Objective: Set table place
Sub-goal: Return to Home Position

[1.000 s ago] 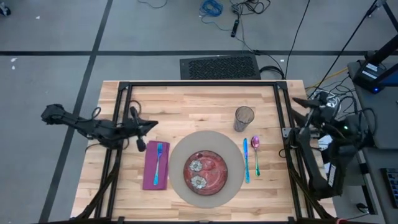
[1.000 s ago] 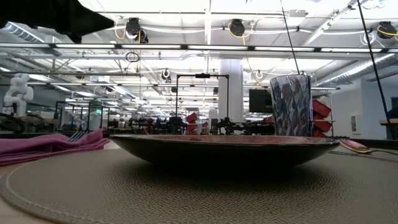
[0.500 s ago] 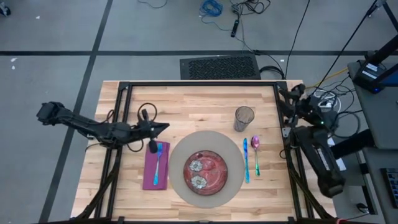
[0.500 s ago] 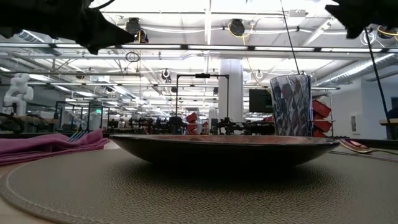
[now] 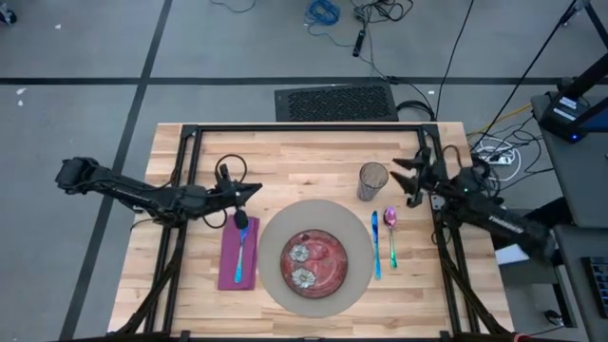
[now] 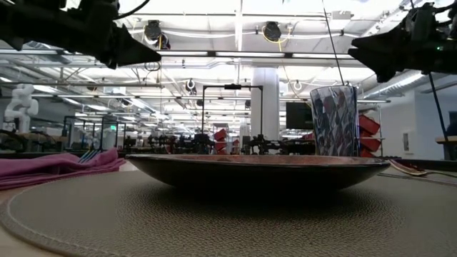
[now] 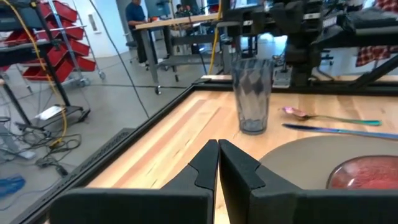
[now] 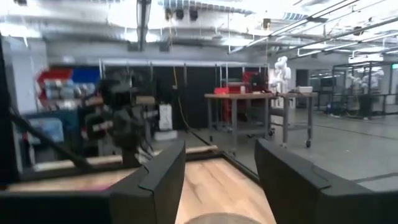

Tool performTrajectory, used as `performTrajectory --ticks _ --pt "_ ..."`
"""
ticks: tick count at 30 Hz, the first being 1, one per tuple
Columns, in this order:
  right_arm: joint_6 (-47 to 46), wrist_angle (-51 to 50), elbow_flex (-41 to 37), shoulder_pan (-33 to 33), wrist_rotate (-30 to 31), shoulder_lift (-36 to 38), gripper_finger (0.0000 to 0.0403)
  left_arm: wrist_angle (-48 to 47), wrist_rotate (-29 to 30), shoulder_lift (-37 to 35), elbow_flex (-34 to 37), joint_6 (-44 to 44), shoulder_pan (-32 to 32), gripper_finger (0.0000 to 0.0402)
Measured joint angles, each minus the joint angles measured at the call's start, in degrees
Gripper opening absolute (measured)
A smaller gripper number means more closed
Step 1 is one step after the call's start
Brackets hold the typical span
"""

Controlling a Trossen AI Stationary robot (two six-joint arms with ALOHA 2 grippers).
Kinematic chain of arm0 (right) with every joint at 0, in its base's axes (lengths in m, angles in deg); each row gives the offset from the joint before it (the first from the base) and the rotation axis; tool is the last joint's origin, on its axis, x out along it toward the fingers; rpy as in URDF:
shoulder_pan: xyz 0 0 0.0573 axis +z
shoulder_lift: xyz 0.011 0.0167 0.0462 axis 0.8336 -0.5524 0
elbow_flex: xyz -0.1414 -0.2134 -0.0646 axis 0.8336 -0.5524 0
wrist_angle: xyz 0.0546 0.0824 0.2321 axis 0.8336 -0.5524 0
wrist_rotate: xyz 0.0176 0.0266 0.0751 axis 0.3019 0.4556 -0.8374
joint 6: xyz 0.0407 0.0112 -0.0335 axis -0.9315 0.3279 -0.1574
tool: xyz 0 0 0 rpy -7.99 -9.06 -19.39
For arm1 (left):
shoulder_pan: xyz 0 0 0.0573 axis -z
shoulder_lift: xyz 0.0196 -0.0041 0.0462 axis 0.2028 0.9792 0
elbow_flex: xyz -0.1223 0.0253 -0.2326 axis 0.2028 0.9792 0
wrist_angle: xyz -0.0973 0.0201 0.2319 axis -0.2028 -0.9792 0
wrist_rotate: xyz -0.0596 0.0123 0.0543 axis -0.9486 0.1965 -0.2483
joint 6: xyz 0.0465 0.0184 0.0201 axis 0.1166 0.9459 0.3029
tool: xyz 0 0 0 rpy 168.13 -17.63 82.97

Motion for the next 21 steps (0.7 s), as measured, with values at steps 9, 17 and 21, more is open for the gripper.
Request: performTrajectory --ticks 9,17,21 --pt "14.57 -3.06 0.02 18.00 21.91 -4.41 0.0180 5.58 -0.13 3.85 0.00 2.24 -4.09 0.0000" --pt "16.34 -6.02 0.06 18.05 23.01 -5.75 0.0180 19.73 -9.38 12.54 0.00 5.26 -11.99 0.0000" --pt "18.44 -3.07 0.09 17.08 24.34 -5.75 0.0180 28.66 -11.86 17.14 0.00 8.72 -16.23 0.0000"
